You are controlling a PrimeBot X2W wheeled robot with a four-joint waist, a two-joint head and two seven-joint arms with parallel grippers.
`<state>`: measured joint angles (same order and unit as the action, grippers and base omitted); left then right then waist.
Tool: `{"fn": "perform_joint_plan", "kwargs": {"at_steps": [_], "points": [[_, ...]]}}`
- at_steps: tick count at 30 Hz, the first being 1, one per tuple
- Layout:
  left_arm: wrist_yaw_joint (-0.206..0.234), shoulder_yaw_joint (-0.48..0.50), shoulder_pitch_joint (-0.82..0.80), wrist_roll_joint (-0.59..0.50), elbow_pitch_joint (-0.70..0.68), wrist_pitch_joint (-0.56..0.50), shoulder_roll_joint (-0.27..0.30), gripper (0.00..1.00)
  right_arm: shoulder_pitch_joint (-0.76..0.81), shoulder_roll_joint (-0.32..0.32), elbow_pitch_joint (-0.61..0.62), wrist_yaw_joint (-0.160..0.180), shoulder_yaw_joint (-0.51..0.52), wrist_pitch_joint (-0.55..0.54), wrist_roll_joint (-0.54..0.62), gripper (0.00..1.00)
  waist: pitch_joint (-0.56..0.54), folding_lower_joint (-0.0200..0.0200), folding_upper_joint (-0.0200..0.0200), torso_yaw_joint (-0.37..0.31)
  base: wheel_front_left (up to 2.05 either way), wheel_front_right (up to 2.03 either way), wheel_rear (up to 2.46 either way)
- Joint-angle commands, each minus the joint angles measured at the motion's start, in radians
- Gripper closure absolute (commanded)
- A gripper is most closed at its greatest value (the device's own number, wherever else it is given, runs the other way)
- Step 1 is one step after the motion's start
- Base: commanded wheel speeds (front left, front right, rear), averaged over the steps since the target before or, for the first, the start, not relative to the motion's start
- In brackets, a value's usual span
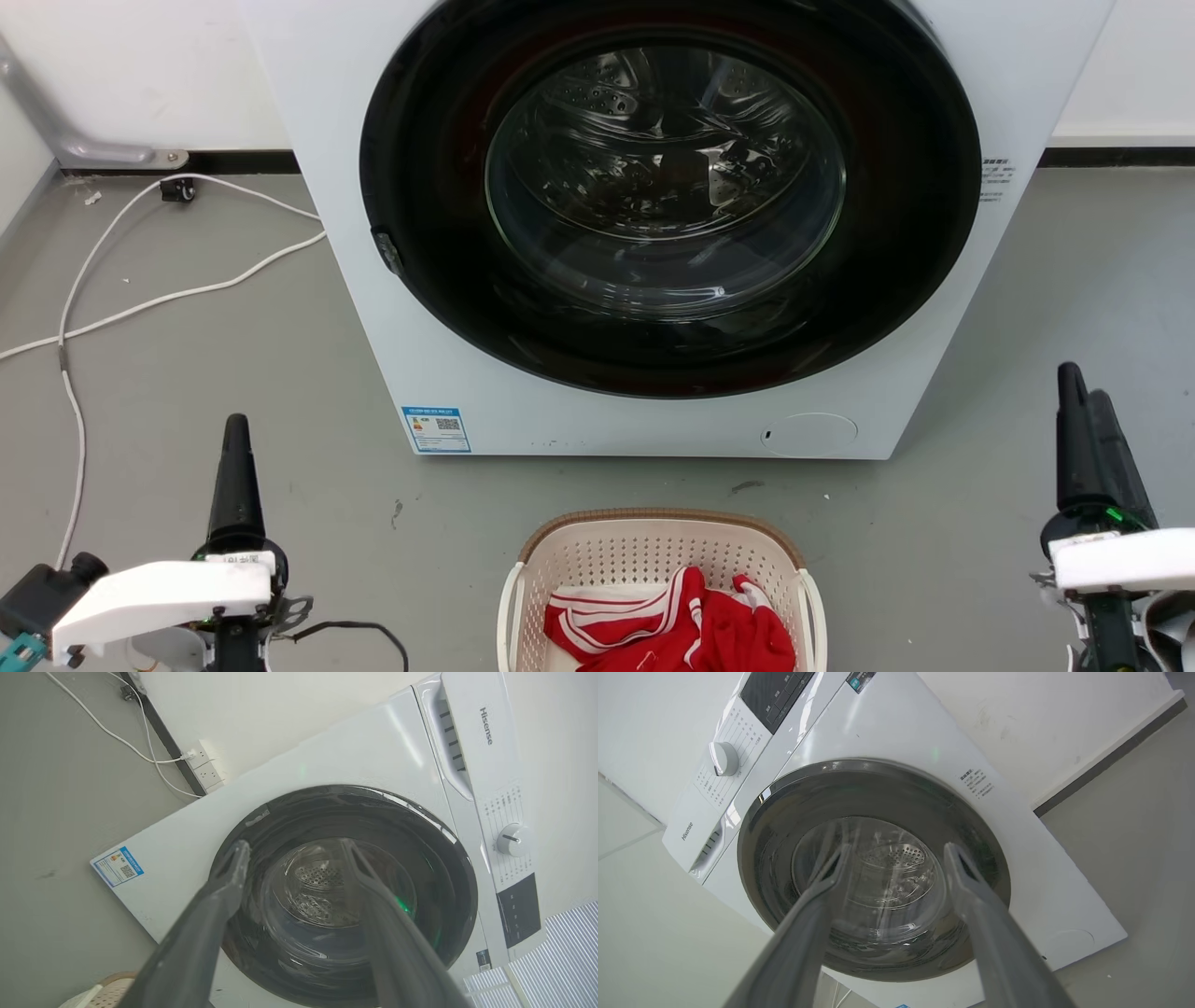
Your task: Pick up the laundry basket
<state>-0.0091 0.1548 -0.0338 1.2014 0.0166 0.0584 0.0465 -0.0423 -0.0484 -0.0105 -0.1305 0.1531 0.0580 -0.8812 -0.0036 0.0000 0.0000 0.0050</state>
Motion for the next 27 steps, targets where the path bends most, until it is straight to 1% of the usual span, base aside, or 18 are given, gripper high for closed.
{"fn": "perform_joint_plan", "kwargs": {"at_steps": [1,8,10,16,20,23,27], "points": [[-0.005,0.001,0.004,-0.046,-0.031,0.012,0.004,0.0,-0.016,-0.003,0.042,0.0,-0.012,0.011,0.068,0.0,0.0,0.0,0.0,0.0,0.0,0.0,0.0],[-0.02,-0.055,0.021,-0.265,-0.097,0.035,0.004,0.0,0.008,-0.003,0.087,0.0,-0.042,0.035,0.219,0.0,0.0,0.0,0.0,-0.002,0.0,0.0,0.0],[-0.026,-0.082,0.024,-0.337,-0.116,0.041,0.004,0.0,0.015,-0.003,0.094,0.0,-0.054,0.041,0.261,0.0,0.0,0.0,0.0,-0.002,0.0,0.0,0.0],[-0.027,-0.176,0.029,-0.558,-0.141,0.059,0.004,0.0,0.032,-0.003,0.101,0.0,-0.055,0.059,0.35,0.0,-0.001,0.0,0.0,-0.003,0.0,0.0,0.0],[-0.002,-0.237,0.03,-0.661,-0.144,0.071,0.021,0.0,0.045,-0.003,0.092,0.0,-0.058,0.07,0.4,0.0,-0.002,0.0,0.0,-0.004,0.0,0.0,0.0],[0.014,-0.286,0.031,-0.712,-0.134,0.08,0.047,0.0,0.055,-0.003,0.079,0.0,-0.057,0.079,0.43,0.0,-0.004,0.0,0.0,-0.004,0.0,0.0,0.0],[0.04,-0.343,0.034,-0.754,-0.111,0.09,0.075,0.0,0.067,-0.003,0.058,0.0,-0.054,0.089,0.486,0.0,-0.007,0.0,0.0,-0.004,0.0,0.0,0.0]]}}
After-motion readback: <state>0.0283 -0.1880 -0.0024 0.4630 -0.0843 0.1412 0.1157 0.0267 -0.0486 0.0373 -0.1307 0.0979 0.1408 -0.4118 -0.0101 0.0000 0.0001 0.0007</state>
